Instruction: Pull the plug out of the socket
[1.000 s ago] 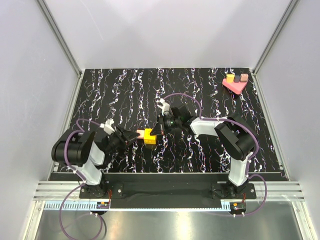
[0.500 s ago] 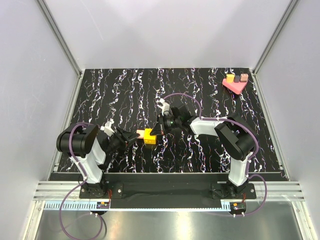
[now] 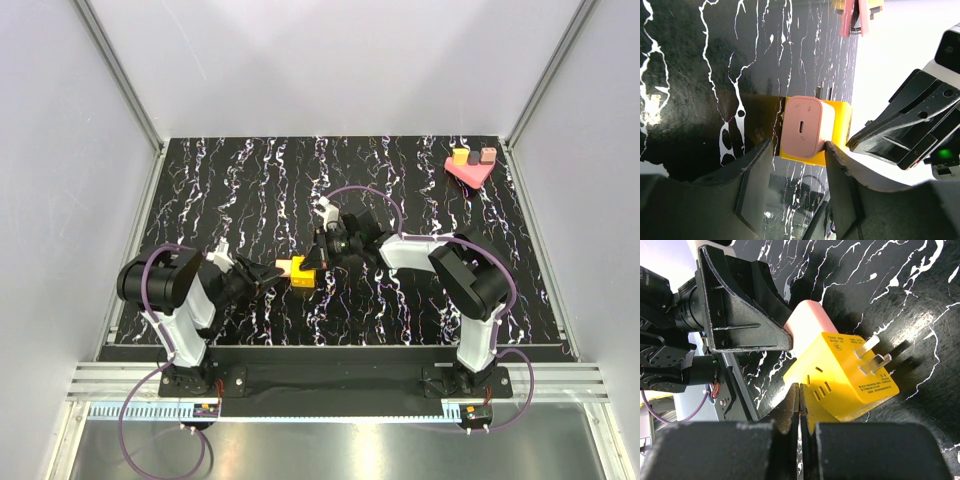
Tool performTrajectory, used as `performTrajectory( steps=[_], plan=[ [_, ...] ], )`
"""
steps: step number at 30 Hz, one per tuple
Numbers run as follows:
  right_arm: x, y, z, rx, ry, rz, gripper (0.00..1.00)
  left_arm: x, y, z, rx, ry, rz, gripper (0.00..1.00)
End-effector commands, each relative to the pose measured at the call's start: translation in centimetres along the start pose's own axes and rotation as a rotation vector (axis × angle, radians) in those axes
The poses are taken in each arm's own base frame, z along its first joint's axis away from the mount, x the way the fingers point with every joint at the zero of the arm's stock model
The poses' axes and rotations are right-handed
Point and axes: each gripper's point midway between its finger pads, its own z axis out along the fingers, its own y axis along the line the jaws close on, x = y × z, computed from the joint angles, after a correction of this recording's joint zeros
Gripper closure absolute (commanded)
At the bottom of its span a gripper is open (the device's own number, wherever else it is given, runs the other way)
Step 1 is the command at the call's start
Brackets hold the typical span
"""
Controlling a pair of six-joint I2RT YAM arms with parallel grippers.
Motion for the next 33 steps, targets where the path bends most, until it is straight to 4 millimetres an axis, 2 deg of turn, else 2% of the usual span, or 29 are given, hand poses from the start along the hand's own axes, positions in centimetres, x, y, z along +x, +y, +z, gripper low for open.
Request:
performTrajectory(
  steps=[1,4,10,18,21,24,25,28,33],
  plan=[
    [0.8,-1.7,0.6,0.068,0.023,-0.001,1.00,-2.6,-5.6,0.0,0.224,-0.132,0.186,0.52],
    [0.8,-2.0,0.7,0.081,0.027,0.004,1.00,-2.9,-6.1,0.0,0.237,-0.142,0.189,0.53],
    [1.1,-2.4,0.8,0.095,0.044,0.022,1.00,-3.3,-6.8,-0.2,0.254,-0.164,0.196,0.62],
    [1.0,-2.3,0.7,0.099,0.040,0.026,1.00,-3.6,-6.5,-0.3,0.241,-0.189,0.192,0.88],
    [1.0,-2.5,0.7,0.109,0.041,0.026,1.00,-3.6,-6.4,-0.2,0.238,-0.191,0.197,0.92],
    [1.1,-2.5,0.8,0.107,0.046,0.029,1.00,-3.5,-6.4,-0.3,0.236,-0.188,0.196,0.68],
    [1.1,-2.4,0.8,0.105,0.046,0.029,1.00,-3.5,-6.3,-0.3,0.232,-0.189,0.190,0.52],
    [1.1,-2.5,0.7,0.103,0.046,0.030,1.00,-3.4,-6.3,-0.4,0.229,-0.198,0.192,0.34],
    [1.1,-2.2,0.7,0.096,0.046,0.028,1.00,-3.7,-6.3,-0.8,0.221,-0.232,0.172,0.28]
  ],
)
